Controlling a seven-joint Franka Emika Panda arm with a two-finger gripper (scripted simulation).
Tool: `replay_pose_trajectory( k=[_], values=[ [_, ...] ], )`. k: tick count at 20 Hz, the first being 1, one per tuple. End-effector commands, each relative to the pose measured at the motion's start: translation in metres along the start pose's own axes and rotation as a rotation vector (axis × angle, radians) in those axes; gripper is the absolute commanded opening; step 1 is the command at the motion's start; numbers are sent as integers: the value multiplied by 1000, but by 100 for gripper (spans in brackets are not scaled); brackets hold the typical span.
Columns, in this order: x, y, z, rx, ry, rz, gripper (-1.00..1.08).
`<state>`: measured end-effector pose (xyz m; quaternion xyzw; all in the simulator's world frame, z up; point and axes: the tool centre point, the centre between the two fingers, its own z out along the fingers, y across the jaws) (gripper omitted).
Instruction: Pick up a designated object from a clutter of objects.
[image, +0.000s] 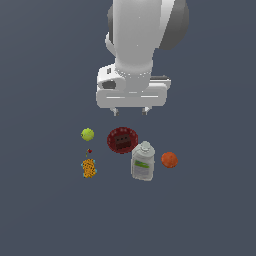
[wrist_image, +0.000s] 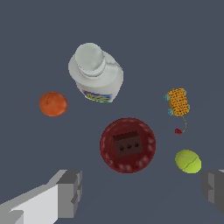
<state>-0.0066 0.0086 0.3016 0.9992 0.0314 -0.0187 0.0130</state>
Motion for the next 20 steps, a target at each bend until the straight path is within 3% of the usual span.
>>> replay_pose_trajectory(
  k=[1,20],
  values=[
    [1,-2,2,0,0,13,100],
    [27,-39,40,3,10,319,100]
  ],
)
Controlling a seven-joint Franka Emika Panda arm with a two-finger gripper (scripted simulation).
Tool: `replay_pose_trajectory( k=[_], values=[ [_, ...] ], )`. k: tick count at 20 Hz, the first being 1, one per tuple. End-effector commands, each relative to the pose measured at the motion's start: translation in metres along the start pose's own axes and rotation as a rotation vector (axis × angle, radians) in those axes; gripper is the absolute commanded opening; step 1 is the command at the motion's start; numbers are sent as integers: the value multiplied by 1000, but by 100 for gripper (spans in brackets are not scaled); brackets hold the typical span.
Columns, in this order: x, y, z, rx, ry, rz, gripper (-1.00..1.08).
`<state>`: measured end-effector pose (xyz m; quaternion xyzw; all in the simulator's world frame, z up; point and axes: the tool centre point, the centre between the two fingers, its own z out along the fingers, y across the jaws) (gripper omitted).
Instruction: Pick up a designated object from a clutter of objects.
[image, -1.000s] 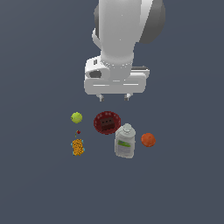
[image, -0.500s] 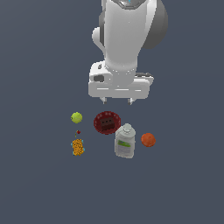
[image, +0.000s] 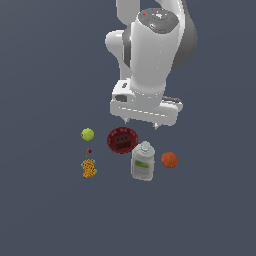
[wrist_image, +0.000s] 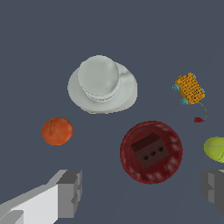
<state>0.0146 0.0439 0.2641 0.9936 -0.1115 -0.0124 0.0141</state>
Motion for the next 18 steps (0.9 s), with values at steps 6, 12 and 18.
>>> replay_pose_trajectory(
  k=[6,12,18],
  values=[
    [5,-23,21,3,4,159,100],
    [8,-41,38,7,7,285,100],
    [9,-59,56,11,8,412,100]
  ],
)
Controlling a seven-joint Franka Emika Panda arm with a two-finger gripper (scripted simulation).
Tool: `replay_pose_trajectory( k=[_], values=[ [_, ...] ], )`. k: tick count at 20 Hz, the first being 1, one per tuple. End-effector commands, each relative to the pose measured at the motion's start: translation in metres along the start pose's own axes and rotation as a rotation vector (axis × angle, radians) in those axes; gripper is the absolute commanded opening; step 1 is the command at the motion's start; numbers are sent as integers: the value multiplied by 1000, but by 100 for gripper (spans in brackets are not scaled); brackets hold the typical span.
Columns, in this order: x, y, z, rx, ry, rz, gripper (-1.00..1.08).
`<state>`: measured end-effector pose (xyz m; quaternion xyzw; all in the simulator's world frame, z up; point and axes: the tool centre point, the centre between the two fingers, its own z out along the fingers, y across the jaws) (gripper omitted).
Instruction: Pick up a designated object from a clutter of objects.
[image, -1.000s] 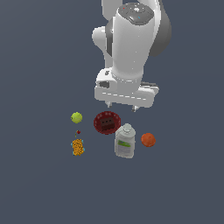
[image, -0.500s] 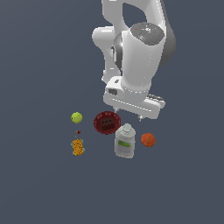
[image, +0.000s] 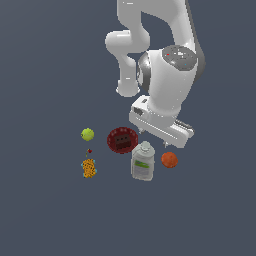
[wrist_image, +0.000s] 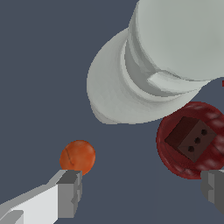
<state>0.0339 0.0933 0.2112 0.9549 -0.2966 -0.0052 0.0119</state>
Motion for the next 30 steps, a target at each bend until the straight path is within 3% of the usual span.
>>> replay_pose_trajectory(
  k=[1,30],
  values=[
    [-2,-7,8,2,1,54,100],
    [-42,-79,96,22,-4,651,100]
  ],
)
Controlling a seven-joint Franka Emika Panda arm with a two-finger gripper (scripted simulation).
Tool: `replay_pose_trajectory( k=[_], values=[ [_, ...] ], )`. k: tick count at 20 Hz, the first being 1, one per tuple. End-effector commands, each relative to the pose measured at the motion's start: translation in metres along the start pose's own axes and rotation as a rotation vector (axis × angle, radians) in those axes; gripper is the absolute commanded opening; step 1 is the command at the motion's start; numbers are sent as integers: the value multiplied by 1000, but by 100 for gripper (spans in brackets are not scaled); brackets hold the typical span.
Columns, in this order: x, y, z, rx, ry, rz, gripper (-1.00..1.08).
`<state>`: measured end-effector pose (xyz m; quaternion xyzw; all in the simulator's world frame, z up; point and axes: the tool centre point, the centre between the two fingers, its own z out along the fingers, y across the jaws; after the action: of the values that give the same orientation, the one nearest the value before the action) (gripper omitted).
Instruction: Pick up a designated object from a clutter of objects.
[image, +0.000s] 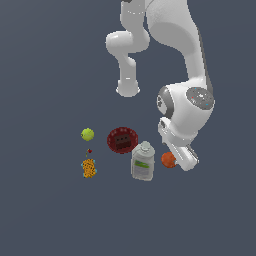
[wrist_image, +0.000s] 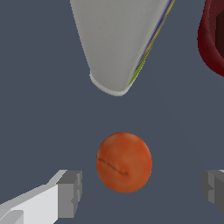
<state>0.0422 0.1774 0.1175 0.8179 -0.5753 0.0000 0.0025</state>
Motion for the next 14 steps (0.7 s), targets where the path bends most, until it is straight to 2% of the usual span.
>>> replay_pose_trajectory(
  k=[1,14],
  values=[
    [-5,-2,6,2,-1,42,100],
    [-17,-4,20,4,-3,134,100]
  ],
)
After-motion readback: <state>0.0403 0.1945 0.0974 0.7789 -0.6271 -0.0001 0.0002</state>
